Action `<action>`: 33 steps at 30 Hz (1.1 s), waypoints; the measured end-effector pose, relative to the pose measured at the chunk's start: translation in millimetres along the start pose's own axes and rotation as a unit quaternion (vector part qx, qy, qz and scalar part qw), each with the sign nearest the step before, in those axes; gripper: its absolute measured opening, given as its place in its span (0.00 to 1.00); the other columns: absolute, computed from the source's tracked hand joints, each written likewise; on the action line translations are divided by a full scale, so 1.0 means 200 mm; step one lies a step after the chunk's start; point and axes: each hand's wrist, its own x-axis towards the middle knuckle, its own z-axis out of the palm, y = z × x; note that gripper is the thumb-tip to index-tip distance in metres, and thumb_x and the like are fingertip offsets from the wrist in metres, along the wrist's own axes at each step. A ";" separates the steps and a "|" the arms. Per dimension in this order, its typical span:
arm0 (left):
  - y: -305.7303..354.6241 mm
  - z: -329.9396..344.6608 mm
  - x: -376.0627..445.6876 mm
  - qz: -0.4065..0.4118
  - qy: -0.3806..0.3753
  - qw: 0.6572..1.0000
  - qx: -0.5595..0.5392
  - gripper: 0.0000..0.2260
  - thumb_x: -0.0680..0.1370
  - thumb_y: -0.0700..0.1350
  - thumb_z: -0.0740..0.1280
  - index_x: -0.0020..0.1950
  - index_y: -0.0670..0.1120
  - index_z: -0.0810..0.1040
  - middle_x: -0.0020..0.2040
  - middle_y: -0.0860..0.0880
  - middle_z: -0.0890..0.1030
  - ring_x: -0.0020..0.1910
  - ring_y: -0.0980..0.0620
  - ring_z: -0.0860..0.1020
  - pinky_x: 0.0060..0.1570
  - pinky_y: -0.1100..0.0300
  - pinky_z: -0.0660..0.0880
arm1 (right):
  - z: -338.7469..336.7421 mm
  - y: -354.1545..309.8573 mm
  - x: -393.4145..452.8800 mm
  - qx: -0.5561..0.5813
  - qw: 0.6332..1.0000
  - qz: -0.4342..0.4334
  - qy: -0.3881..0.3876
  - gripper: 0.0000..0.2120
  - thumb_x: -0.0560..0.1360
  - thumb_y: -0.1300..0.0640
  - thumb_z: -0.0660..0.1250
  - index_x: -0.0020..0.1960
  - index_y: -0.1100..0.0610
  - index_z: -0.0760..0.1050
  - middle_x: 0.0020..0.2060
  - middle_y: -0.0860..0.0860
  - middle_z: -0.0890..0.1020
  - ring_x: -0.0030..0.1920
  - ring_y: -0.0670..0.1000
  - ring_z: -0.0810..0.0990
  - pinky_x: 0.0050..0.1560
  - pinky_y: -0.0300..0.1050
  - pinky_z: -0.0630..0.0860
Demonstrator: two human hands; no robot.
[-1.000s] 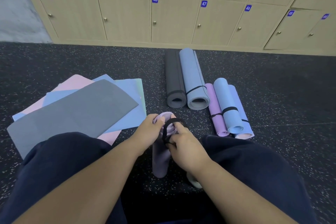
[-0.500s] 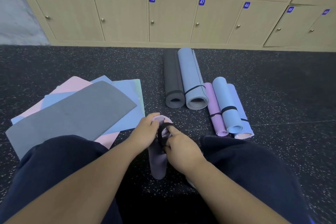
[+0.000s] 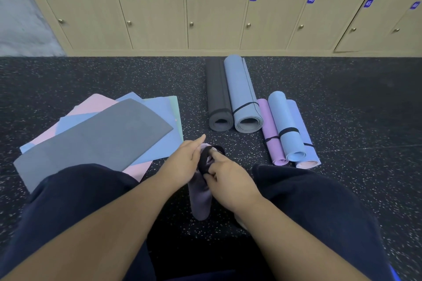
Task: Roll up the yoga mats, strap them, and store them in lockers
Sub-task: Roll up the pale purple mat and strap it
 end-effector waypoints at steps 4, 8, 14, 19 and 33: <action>0.00 0.01 -0.01 -0.004 -0.053 0.998 0.032 0.21 0.84 0.44 0.51 0.78 0.55 0.56 0.68 0.51 0.69 0.66 0.55 0.69 0.67 0.59 0.63 | 0.00 0.00 0.00 0.003 1.000 -0.002 0.029 0.11 0.78 0.55 0.62 0.42 0.60 0.75 0.63 0.50 0.70 0.51 0.56 0.77 0.49 0.48 0.73; -0.02 0.02 -0.01 -0.010 -0.078 0.996 0.051 0.25 0.83 0.41 0.52 0.77 0.61 0.53 0.58 0.50 0.71 0.57 0.51 0.73 0.62 0.55 0.69 | 0.01 0.03 0.01 0.027 0.999 0.017 0.043 0.08 0.78 0.56 0.61 0.49 0.61 0.74 0.65 0.51 0.68 0.52 0.57 0.77 0.51 0.48 0.72; -0.02 0.05 0.00 0.004 -0.065 0.998 0.011 0.22 0.83 0.40 0.52 0.76 0.56 0.61 0.62 0.49 0.69 0.55 0.52 0.74 0.58 0.59 0.72 | 0.05 0.04 0.04 0.064 0.997 0.039 0.032 0.16 0.80 0.59 0.58 0.66 0.62 0.69 0.76 0.50 0.58 0.72 0.51 0.65 0.65 0.41 0.64; 0.01 0.04 -0.02 -0.013 -0.043 0.997 -0.069 0.17 0.84 0.47 0.55 0.72 0.57 0.68 0.60 0.53 0.77 0.45 0.60 0.77 0.53 0.66 0.71 | 0.06 0.02 0.02 0.110 0.991 0.060 0.042 0.18 0.81 0.61 0.56 0.71 0.59 0.64 0.78 0.50 0.49 0.71 0.52 0.66 0.65 0.43 0.65; -0.03 0.00 -0.09 0.002 -0.070 0.995 -0.074 0.19 0.76 0.43 0.56 0.64 0.55 0.74 0.60 0.53 0.79 0.58 0.57 0.76 0.64 0.52 0.72 | 0.07 0.00 0.03 0.168 0.981 0.038 0.087 0.15 0.76 0.64 0.62 0.33 0.57 0.61 0.40 0.48 0.71 0.42 0.50 0.70 0.41 0.39 0.62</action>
